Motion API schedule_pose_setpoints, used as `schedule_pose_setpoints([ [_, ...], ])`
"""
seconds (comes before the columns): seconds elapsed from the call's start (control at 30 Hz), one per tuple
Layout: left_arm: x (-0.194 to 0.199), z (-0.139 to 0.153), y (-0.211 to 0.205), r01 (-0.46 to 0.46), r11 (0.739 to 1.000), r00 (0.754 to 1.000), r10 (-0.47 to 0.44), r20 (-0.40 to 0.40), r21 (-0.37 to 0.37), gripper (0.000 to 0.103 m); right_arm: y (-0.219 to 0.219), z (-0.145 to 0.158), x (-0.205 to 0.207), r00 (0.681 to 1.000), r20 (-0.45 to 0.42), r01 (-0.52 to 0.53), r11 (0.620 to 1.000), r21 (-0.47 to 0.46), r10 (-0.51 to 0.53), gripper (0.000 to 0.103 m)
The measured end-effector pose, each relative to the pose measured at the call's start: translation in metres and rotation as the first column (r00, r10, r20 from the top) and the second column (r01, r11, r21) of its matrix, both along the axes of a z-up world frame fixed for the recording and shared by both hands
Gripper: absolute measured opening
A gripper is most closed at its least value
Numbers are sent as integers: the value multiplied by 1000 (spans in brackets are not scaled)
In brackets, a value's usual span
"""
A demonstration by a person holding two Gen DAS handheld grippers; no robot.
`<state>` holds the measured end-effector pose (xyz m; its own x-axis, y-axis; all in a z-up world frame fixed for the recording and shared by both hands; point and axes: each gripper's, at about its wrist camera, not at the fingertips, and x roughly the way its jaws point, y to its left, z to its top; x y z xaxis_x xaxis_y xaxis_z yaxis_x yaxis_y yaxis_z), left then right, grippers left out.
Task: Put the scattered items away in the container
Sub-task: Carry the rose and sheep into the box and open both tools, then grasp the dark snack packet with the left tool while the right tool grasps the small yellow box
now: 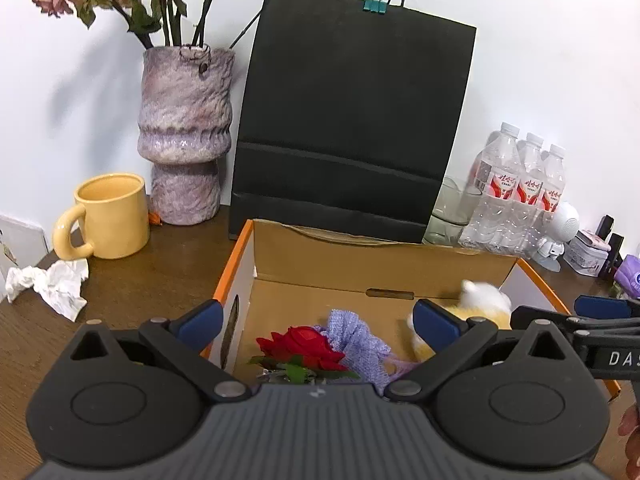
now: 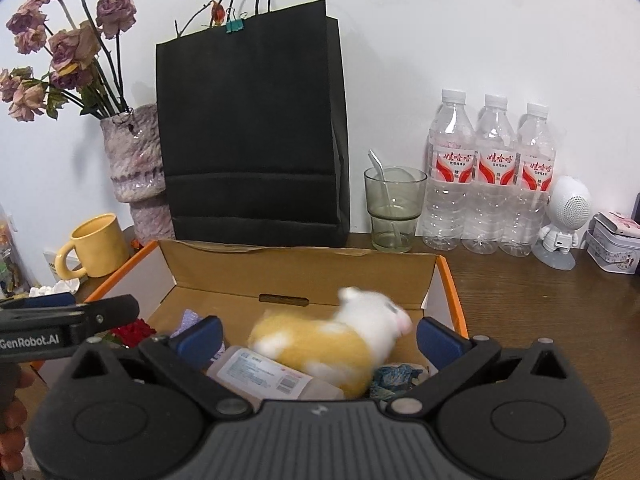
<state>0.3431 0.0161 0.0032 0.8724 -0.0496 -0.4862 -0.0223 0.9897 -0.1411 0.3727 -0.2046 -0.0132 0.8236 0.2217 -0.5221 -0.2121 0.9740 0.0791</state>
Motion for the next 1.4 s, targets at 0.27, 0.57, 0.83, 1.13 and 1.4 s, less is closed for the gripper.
schedule_pose_setpoints([
  [0.27, -11, 6, -2, 19, 1000, 999, -19, 32, 25, 103, 1, 4, -7, 1000, 4, 0, 1000, 1, 0, 103],
  [0.57, -42, 24, 12, 34, 999, 995, -35, 96, 13, 103, 0, 17, -36, 999, 49, -15, 1000, 9, 15, 103],
  [0.83, -90, 28, 41, 18, 999, 991, -25, 134, 47, 103, -16, 25, -83, 994, 105, -23, 1000, 2, 23, 103],
  [1.13, -134, 8, 67, -15, 998, 998, 11, 62, 65, 103, -20, -5, -133, 997, 36, -64, 998, -20, 65, 103],
  [1.4, -168, -19, 71, 14, 999, 999, -13, -32, 43, 103, 4, -36, -181, 993, -14, -118, 993, -17, 117, 103],
])
